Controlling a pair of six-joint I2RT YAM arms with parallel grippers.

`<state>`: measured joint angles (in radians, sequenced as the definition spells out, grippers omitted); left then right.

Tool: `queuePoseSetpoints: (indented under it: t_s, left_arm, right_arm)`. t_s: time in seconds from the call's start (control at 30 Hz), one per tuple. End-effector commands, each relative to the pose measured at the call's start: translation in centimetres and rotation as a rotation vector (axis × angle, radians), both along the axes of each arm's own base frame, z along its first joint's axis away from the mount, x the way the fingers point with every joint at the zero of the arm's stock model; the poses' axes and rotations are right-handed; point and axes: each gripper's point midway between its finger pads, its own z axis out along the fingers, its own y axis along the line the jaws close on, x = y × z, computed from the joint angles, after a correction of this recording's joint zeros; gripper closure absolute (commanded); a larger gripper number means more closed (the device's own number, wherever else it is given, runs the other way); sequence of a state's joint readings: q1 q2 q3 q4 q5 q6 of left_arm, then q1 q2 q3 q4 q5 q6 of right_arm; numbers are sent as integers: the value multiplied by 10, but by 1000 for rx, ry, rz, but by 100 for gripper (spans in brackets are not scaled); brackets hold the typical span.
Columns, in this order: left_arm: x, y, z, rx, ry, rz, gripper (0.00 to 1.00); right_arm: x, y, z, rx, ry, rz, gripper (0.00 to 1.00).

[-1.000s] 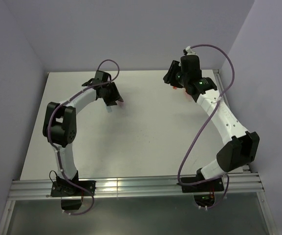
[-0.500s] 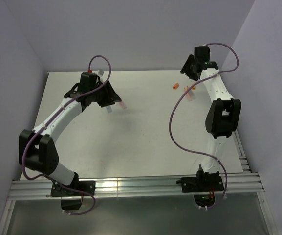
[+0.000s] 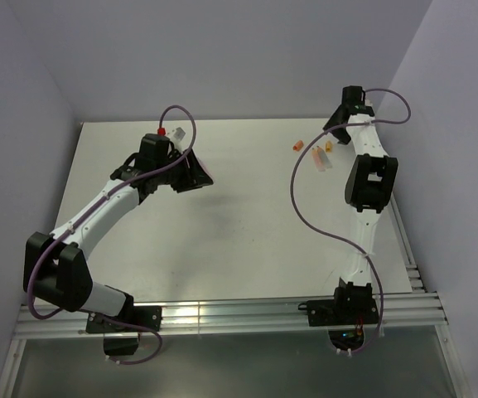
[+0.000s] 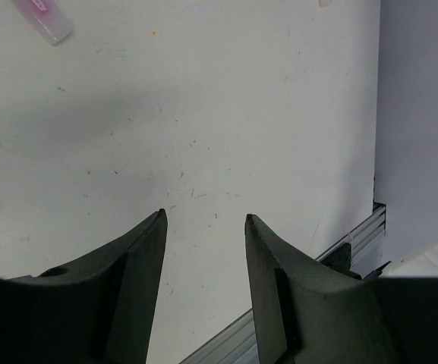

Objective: Insert the pens into the pen caps

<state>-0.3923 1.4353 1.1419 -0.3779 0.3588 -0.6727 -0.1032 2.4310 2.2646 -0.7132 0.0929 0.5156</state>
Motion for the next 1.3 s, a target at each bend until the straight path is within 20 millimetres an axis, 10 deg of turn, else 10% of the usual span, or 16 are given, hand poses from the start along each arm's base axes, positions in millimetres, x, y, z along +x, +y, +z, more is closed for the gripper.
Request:
queuePoseSetpoints:
  t_s: [0.0, 0.93, 1.27]
  left_arm:
    - [0, -9, 15, -36, -62, -43, 49]
    - [-1, -16, 7, -56, -37, -69, 50]
    - [-1, -17, 4, -57, -33, -71, 50]
  right_arm:
    - [9, -5, 13, -21, -39, -23, 40]
    - [13, -11, -43, -86, 73, 40, 43]
    - [6, -7, -51, -126, 111, 62, 59]
